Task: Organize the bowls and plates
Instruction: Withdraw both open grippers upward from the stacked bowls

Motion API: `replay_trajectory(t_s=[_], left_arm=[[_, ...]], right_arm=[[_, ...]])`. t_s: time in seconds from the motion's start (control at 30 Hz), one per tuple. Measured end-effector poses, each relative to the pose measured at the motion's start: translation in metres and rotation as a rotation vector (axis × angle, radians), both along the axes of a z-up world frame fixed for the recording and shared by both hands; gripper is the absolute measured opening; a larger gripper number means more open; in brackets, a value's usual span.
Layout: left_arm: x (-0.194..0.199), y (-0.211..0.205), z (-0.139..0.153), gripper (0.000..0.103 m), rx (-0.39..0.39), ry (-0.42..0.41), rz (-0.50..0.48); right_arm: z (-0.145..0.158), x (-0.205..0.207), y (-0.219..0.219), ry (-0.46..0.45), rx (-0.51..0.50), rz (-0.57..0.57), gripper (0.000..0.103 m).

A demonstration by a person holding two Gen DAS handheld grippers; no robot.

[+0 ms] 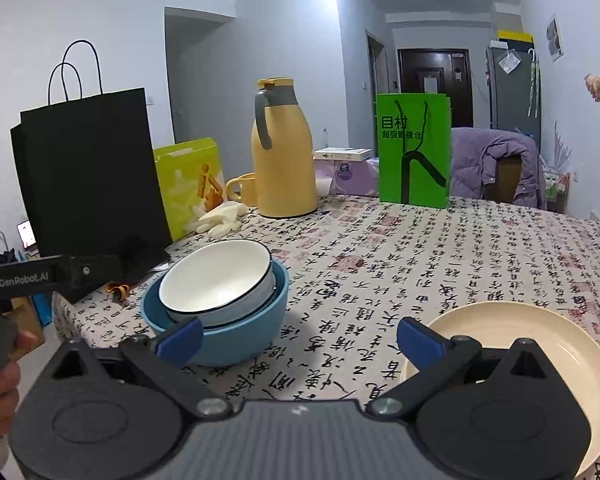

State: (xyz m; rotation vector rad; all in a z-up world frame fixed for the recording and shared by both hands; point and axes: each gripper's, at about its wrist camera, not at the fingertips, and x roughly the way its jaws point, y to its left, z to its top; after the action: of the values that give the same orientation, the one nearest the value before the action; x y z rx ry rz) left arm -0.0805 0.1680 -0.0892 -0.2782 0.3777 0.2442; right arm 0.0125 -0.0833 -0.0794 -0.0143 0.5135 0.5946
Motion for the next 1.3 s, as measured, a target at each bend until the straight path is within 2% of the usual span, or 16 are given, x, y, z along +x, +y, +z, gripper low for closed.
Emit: replay_trajectory(t_s=[0.33,0.47,0.8,1.03,1.3], left_arm=[[0.009,0.013,0.007,0.103,-0.009,-0.016,-0.011],[0.020,0.015,0.002,0.103,-0.018,0.009,-0.023],[0.044,0.027,-0.003,0.103,-0.036,0.026,-0.032],[0.061,0.037,-0.006,0.103,-0.047,0.041,-0.037],[0.077,0.042,-0.011,0.103,-0.054,0.092,-0.064]], right_arm=[[0.002,0.016,0.012,0.037,0.036,0.048,0.103],[-0.003,0.026,0.015,0.075,0.044,0.053,0.103],[-0.009,0.051,0.021,0.137,0.039,0.011,0.103],[-0.011,0.075,0.027,0.174,0.083,-0.016,0.103],[-0.020,0.094,0.032,0.241,0.104,-0.053,0.103]])
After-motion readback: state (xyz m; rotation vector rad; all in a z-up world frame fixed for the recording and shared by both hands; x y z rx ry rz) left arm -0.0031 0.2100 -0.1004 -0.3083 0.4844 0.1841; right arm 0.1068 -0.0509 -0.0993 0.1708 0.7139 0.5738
